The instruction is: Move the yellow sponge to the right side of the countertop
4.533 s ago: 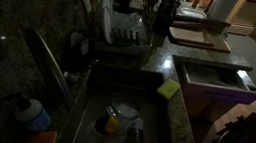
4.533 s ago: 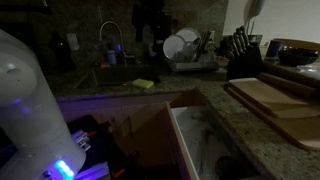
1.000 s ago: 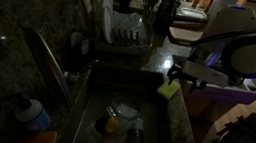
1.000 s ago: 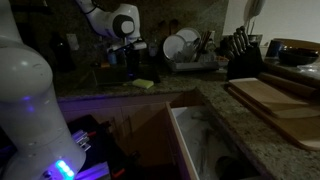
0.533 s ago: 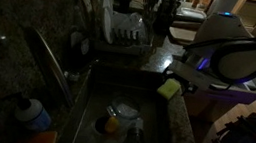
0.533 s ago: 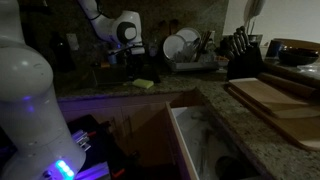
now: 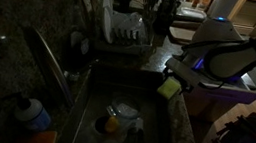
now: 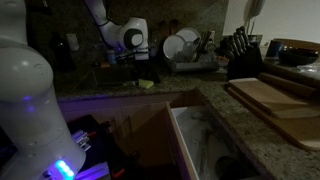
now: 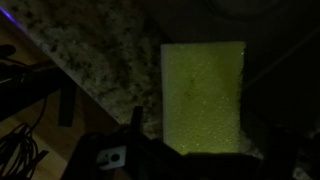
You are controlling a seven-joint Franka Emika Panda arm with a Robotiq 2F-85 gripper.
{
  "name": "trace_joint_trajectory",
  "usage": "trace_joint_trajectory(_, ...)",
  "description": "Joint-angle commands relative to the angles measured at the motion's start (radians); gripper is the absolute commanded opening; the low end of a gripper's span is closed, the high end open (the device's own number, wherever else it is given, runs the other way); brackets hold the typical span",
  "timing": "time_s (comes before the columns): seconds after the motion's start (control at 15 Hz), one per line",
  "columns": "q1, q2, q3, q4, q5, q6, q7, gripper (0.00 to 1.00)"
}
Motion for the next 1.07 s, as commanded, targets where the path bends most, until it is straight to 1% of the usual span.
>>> trace_joint_trajectory(0.0, 0.012, 0.017, -0.022, 0.009, 0.002, 0.003, 0.009, 1.0)
trace_joint_trajectory(0.27, 0.012, 0.052, -0.028, 0.029, 0.008, 0.009, 0.012, 1.0)
trace_joint_trajectory(0.33, 0.016, 0.052, -0.035, 0.027, -0.005, 0.01, 0.023, 1.0)
trace_joint_trajectory(0.4, 0.014, 0.054, -0.035, 0.026, -0.003, 0.009, 0.016, 0.75)
trace_joint_trajectory(0.47, 0.013, 0.053, -0.035, 0.025, -0.004, 0.008, 0.014, 0.74)
trace_joint_trajectory(0.67, 0.011, 0.052, -0.042, 0.021, -0.004, 0.013, 0.014, 0.53)
trace_joint_trajectory(0.8, 0.009, 0.051, -0.047, 0.019, -0.005, 0.015, 0.017, 0.4)
trace_joint_trajectory(0.87, 0.008, 0.051, -0.049, 0.018, -0.005, 0.017, 0.017, 0.4)
trace_joint_trajectory(1.0, 0.004, 0.044, -0.061, 0.015, -0.014, 0.017, 0.03, 0.31)
